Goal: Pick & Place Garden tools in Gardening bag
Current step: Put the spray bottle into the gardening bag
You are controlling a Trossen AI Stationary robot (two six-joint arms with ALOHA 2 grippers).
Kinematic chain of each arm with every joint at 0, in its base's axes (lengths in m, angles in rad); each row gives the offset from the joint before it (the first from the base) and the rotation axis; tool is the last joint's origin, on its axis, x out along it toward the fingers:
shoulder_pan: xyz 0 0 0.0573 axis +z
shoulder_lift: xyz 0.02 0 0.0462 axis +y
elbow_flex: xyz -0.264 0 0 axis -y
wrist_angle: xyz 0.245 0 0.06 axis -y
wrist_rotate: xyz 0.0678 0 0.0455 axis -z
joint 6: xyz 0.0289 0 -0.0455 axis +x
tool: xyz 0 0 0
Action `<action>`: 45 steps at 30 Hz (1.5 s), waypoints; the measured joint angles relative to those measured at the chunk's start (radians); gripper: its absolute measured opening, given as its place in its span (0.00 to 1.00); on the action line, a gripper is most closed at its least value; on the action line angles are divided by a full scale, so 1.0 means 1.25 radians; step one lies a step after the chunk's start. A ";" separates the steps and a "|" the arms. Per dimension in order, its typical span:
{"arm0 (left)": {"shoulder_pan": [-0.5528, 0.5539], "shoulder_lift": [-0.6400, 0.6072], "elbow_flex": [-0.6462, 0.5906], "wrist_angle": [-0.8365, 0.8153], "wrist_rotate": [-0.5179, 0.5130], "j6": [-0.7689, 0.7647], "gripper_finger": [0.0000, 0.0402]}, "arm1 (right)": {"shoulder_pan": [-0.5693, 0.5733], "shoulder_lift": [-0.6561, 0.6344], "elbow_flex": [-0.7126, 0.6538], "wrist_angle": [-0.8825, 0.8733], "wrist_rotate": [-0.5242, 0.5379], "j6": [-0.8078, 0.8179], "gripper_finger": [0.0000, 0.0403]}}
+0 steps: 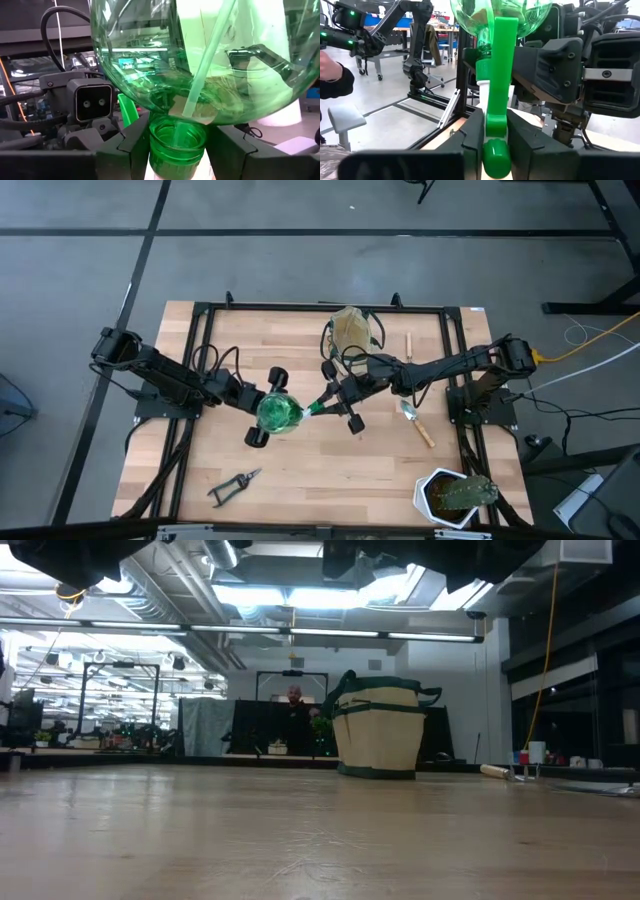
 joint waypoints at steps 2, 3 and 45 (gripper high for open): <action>0.000 0.000 0.000 0.000 -0.002 -0.013 0.42 | 0.000 0.000 0.000 -0.004 -0.002 0.008 0.14; 0.000 0.000 0.000 -0.001 -0.003 -0.021 0.42 | 0.000 0.000 0.000 -0.007 -0.003 0.013 0.14; -0.030 -0.001 0.000 -0.189 -0.349 -0.150 0.62 | -0.026 -0.260 -0.001 -0.394 -0.014 0.067 0.14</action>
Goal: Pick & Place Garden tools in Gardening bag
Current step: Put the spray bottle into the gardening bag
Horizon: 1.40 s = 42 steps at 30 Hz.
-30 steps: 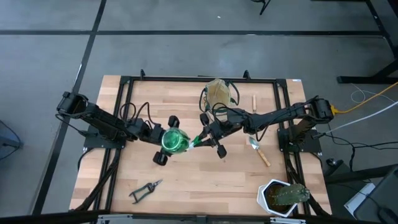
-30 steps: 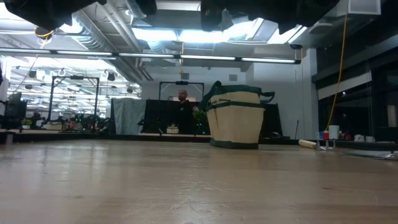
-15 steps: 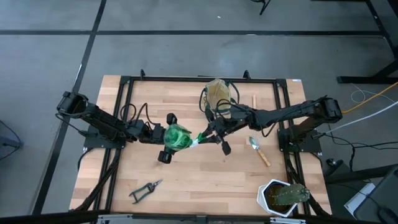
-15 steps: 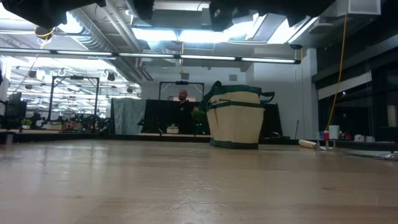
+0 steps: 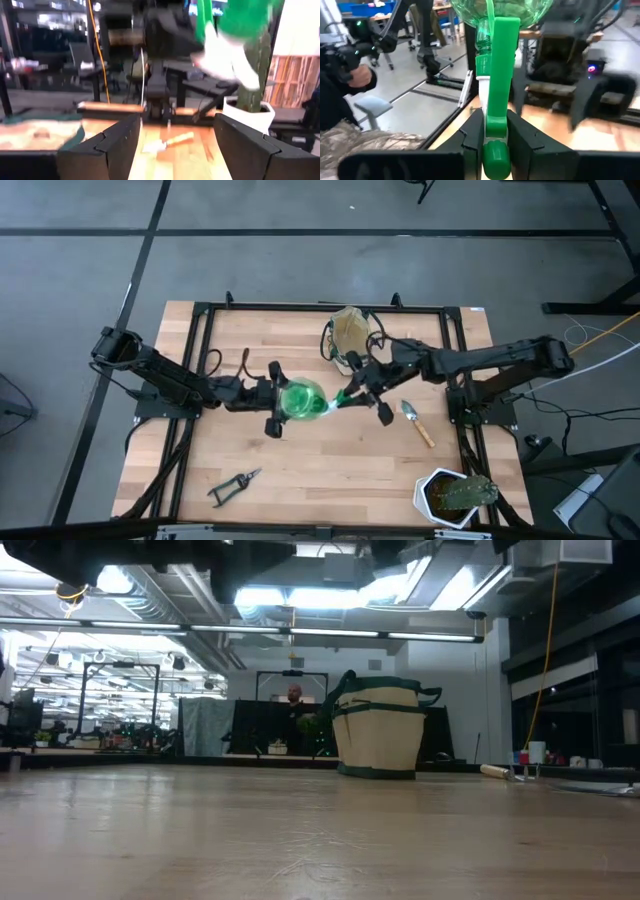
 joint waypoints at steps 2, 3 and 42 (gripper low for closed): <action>0.000 0.000 0.000 -0.018 0.000 -0.020 0.62 | 0.000 -0.020 0.000 -0.013 0.002 0.000 0.14; 0.000 0.000 0.000 -0.024 0.000 -0.024 0.62 | 0.000 -0.026 0.000 -0.014 0.002 0.000 0.14; -0.001 0.000 0.000 -0.039 0.007 -0.024 0.62 | -0.011 -0.247 0.000 -0.299 0.612 0.116 0.17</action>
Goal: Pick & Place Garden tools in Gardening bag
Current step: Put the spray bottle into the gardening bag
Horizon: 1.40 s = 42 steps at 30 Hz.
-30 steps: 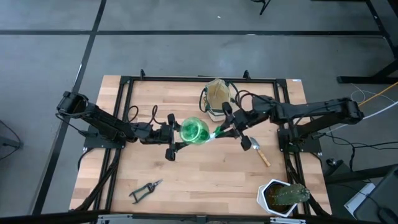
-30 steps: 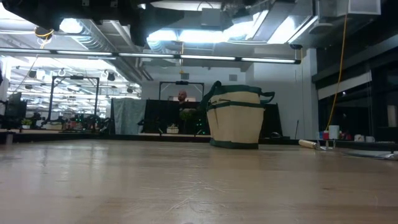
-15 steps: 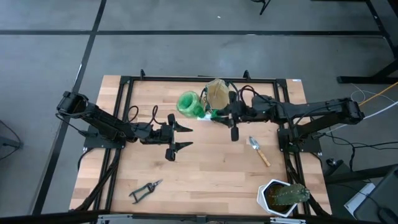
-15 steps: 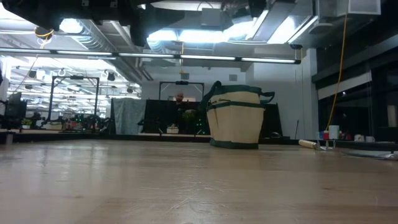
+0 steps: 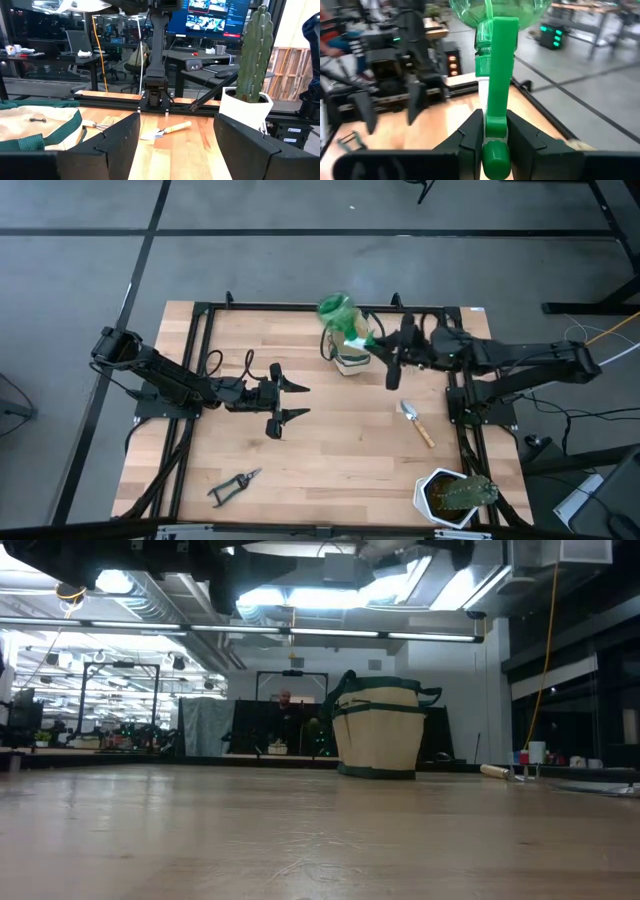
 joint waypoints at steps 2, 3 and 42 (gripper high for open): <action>0.000 0.000 0.000 0.000 0.000 0.000 0.62 | 0.000 -0.016 0.000 -0.033 0.035 0.022 0.17; 0.000 0.000 0.000 0.000 0.000 0.000 0.62 | 0.000 -0.021 0.000 -0.049 0.053 0.035 0.17; 0.000 0.000 0.000 -0.005 0.000 0.000 0.62 | -0.085 0.233 0.000 -0.245 0.205 0.384 0.18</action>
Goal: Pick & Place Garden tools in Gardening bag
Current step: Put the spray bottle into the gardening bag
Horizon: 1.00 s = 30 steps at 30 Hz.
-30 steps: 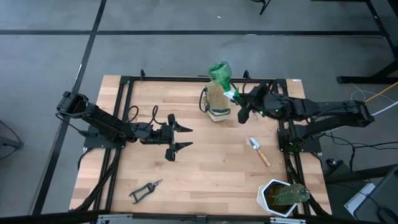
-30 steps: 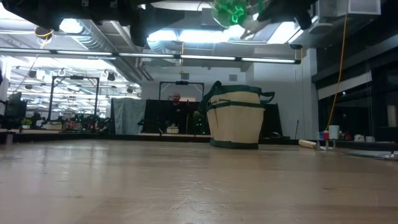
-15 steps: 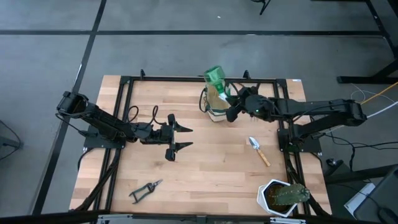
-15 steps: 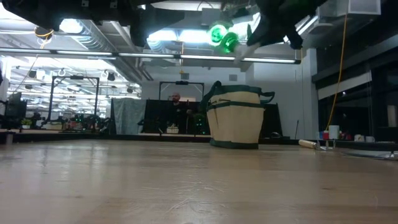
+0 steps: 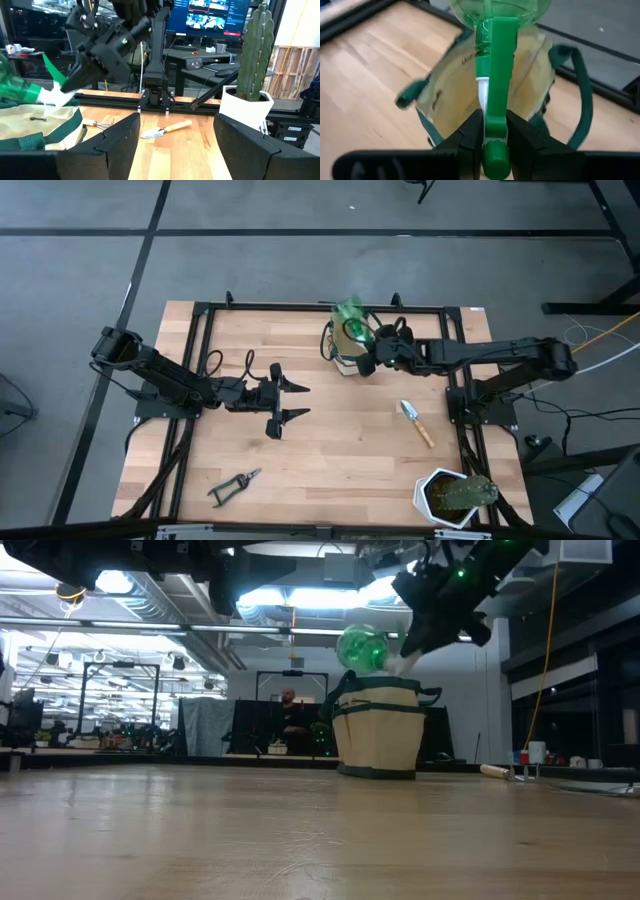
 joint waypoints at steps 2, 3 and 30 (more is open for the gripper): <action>0.000 0.000 0.000 0.000 0.000 0.000 0.62 | 0.000 0.012 0.000 -0.003 -0.013 0.008 0.18; 0.000 0.000 0.000 0.000 0.000 0.000 0.62 | 0.000 0.017 0.000 -0.005 -0.018 0.009 0.18; 0.000 0.000 0.000 -0.001 0.000 0.000 0.62 | -0.004 0.035 0.000 -0.020 -0.031 0.041 0.22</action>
